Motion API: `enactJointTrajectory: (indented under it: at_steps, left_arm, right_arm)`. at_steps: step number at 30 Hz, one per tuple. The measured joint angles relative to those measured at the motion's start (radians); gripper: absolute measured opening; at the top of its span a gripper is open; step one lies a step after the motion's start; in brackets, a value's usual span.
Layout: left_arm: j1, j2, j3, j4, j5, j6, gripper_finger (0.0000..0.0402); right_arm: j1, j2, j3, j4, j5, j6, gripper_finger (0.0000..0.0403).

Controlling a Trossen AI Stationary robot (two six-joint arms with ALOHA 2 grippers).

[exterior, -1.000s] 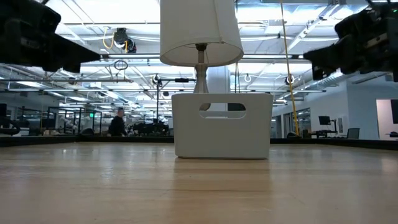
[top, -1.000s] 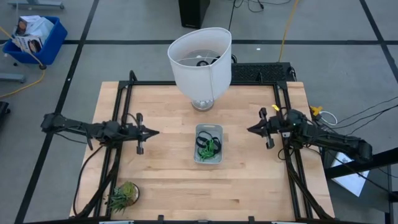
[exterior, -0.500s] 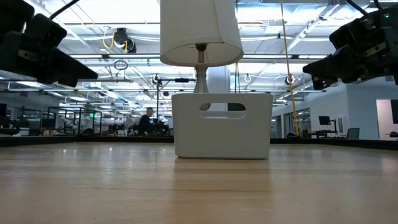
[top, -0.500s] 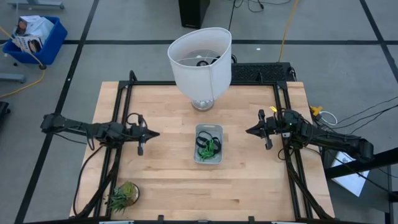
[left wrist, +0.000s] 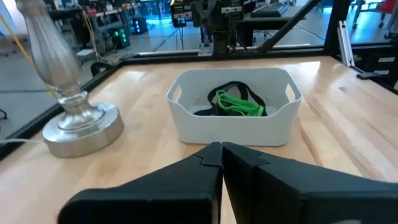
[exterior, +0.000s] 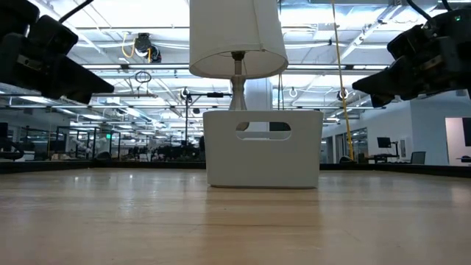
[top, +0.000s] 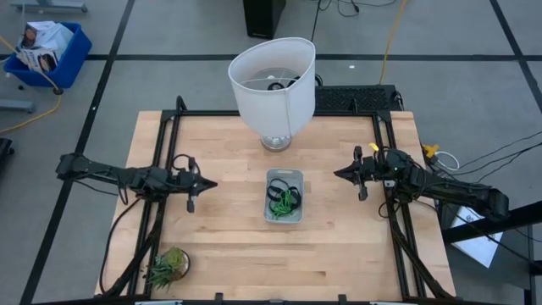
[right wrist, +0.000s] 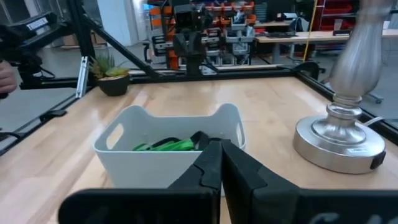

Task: Pick and place rubber bands into bin
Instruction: Return to Home Position

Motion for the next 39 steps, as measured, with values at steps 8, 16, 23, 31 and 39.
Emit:
enactJointTrajectory:
  at_steps: [8,16,23,31,39]
  left_arm:
    - [0.000,0.000,0.002,-0.017,0.022,-0.085,0.0023]
    - [0.000,0.000,0.000,-0.001,0.023,-0.097,0.0008]
    - [0.000,0.000,0.000,0.007,0.023,-0.094,0.0015]
    - [0.000,0.000,0.000,0.015,0.023,-0.075,0.0025]
    - [0.000,0.000,0.000,0.015,0.023,-0.076,0.0026]
  right_arm:
    - [0.000,0.000,0.000,0.000,0.003,0.002,0.0000]
    - [0.000,0.000,0.000,0.000,0.002,0.008,0.0000]
    - [0.000,0.000,0.000,0.000,0.002,0.008,0.0000]
    - [0.000,0.000,0.000,0.000,0.001,0.008,0.0000]
    - [0.000,0.000,0.000,0.000,0.001,0.008,0.0000]
